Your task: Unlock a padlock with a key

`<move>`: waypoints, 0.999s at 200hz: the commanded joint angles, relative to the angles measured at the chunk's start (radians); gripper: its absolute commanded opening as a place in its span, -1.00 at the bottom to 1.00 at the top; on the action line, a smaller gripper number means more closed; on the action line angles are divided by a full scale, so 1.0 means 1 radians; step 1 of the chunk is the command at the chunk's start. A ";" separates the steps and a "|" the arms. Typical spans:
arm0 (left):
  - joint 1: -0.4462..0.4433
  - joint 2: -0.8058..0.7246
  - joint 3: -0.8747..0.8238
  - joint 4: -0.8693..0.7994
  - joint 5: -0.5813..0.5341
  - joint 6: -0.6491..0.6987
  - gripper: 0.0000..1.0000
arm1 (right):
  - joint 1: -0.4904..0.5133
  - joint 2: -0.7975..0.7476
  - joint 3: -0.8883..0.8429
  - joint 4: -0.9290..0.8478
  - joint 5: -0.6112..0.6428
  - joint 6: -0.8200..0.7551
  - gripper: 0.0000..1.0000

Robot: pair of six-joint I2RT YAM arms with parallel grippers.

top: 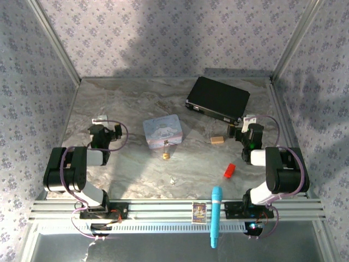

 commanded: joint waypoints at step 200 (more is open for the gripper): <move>-0.635 -0.486 0.183 -0.948 0.397 -0.800 0.91 | 0.790 -0.317 0.297 -1.074 -0.067 0.545 0.49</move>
